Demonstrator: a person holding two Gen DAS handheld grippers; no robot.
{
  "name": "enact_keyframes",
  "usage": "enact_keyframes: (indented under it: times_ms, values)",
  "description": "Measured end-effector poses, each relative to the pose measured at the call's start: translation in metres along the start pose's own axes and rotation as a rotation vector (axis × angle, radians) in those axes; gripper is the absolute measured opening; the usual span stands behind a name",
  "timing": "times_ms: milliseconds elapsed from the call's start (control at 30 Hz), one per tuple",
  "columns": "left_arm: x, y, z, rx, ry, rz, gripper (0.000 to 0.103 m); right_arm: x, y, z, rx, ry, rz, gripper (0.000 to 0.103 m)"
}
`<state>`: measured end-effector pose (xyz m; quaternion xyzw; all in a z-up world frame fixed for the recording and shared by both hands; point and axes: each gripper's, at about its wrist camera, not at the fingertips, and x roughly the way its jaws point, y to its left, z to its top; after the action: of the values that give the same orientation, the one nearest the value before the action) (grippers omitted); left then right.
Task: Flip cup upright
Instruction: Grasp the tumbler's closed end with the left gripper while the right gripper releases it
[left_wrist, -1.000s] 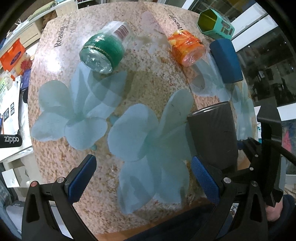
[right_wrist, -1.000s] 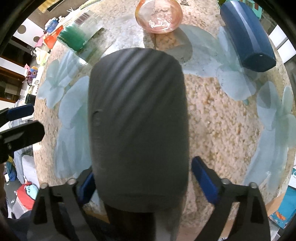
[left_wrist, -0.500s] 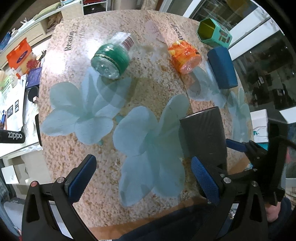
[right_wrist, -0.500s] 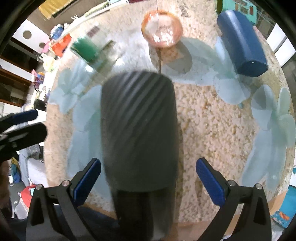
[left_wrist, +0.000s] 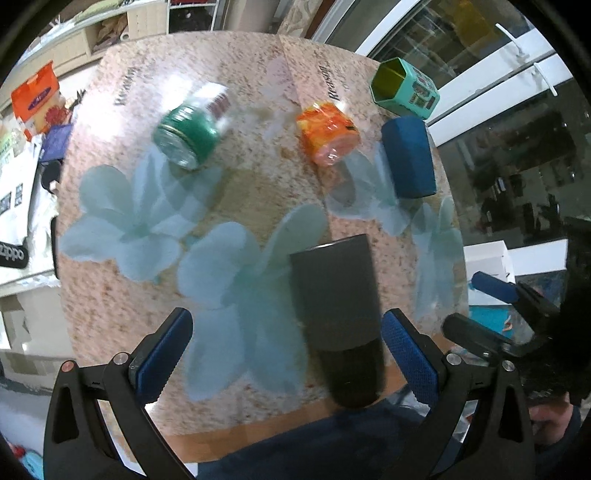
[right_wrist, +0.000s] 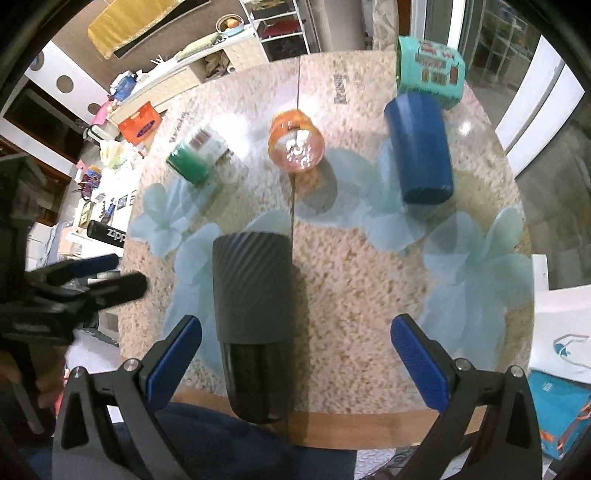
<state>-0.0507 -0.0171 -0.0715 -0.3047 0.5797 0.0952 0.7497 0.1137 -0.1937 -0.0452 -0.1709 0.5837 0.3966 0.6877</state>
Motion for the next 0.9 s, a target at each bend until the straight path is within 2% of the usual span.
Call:
enact_keyframes:
  times_ms: [100, 200, 333, 467, 700, 767, 833, 900]
  values:
    - [0.015, -0.014, 0.001, -0.02, 0.014, 0.014, 0.103, -0.011, -0.01, 0.006, -0.019, -0.003, 0.023, 0.103]
    - [0.034, -0.024, 0.003, -0.085, 0.043, 0.015, 0.103, -0.015, -0.024, 0.011, -0.046, 0.002, 0.039, 0.103]
    - [0.061, -0.03, 0.009, -0.154, 0.059, 0.073, 0.103, -0.011, -0.043, 0.015, -0.082, 0.028, 0.049, 0.103]
    - [0.086, -0.029, 0.012, -0.21, 0.095, 0.114, 0.103, 0.003, -0.065, 0.019, -0.116, 0.068, 0.06, 0.103]
    - [0.11, -0.012, 0.013, -0.284, 0.116, 0.14, 0.102, 0.023, -0.083, 0.024, -0.136, 0.124, 0.096, 0.103]
    - [0.114, -0.009, 0.012, -0.297, 0.125, 0.14, 0.097, 0.029, -0.085, 0.024, -0.14, 0.139, 0.108, 0.103]
    - [0.114, -0.006, 0.012, -0.3, 0.118, 0.153, 0.085, 0.032, -0.085, 0.025, -0.143, 0.145, 0.123, 0.103]
    - [0.114, -0.003, 0.011, -0.301, 0.115, 0.146, 0.084, 0.034, -0.085, 0.027, -0.146, 0.153, 0.132, 0.103]
